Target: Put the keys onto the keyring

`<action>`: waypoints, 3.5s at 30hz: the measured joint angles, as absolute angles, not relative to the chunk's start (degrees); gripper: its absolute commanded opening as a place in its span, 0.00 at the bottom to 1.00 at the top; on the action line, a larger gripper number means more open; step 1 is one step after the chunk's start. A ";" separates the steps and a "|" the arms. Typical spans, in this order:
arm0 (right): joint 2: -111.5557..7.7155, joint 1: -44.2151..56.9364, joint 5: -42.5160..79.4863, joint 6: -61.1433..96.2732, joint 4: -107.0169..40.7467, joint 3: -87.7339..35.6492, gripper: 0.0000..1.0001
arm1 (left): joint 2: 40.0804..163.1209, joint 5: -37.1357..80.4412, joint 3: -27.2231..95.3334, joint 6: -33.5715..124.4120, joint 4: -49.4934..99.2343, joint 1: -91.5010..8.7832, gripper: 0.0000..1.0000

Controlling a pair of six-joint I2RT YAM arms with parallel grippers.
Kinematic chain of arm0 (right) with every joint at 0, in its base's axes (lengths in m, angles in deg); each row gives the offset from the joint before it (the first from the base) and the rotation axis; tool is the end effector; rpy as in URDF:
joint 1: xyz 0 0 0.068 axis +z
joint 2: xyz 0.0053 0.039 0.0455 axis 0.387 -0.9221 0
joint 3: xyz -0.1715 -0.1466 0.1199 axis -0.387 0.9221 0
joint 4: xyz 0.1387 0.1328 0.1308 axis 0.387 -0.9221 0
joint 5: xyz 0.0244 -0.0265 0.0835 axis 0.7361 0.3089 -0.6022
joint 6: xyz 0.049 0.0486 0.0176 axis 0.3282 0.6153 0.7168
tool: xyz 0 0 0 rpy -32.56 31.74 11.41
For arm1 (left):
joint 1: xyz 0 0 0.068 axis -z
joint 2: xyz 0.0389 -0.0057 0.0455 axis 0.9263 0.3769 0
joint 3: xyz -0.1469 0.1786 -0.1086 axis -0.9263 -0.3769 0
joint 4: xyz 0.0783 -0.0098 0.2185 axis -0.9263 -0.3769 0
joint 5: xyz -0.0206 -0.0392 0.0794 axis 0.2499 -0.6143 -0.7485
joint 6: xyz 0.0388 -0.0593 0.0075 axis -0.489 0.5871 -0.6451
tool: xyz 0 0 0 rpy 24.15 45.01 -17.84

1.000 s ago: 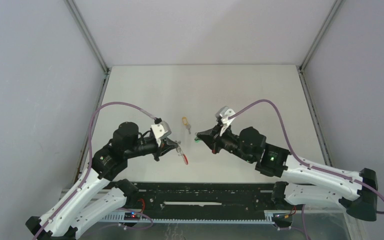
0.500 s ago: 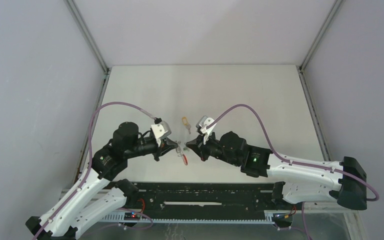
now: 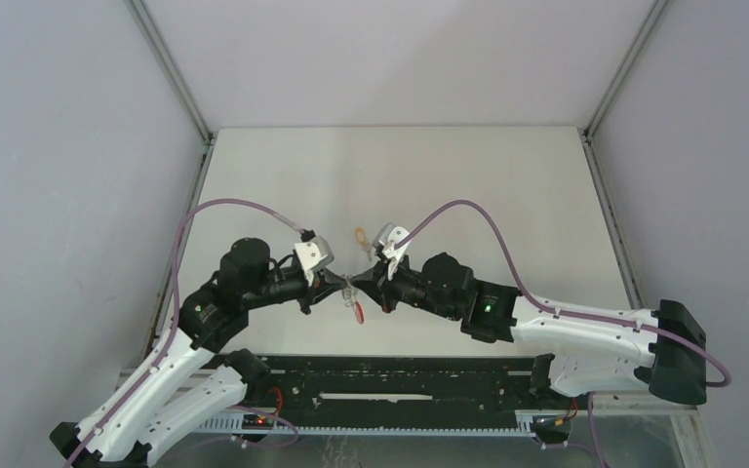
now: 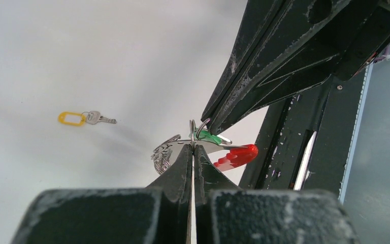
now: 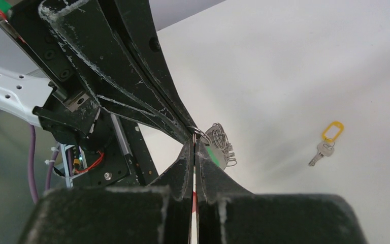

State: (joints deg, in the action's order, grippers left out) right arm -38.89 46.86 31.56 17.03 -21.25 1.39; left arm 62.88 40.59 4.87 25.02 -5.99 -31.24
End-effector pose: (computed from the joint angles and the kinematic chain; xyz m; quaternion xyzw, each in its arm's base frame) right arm 0.1027 0.2608 0.3059 -0.3712 0.6605 0.3724 0.5359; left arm 0.1005 -0.1079 0.2953 0.4326 0.6948 -0.3195 0.4775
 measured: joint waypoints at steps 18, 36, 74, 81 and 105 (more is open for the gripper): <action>-39.96 46.99 30.29 17.06 -20.75 0.25 0.00 | 62.90 40.57 4.87 24.89 -6.05 -31.24 0.00; -39.94 45.92 31.32 18.83 -21.29 0.25 0.00 | 62.88 40.61 4.87 24.80 -6.01 -31.24 0.00; -38.32 42.29 28.54 24.44 -20.11 0.84 0.00 | 60.91 41.86 4.87 23.03 -5.46 -31.24 0.00; -38.32 41.39 26.77 25.58 -19.39 0.82 0.00 | 59.89 42.06 4.87 21.59 -4.59 -31.24 0.00; -34.34 34.55 12.37 31.88 -17.16 1.60 0.23 | 57.92 45.66 4.87 12.37 4.20 -31.06 0.00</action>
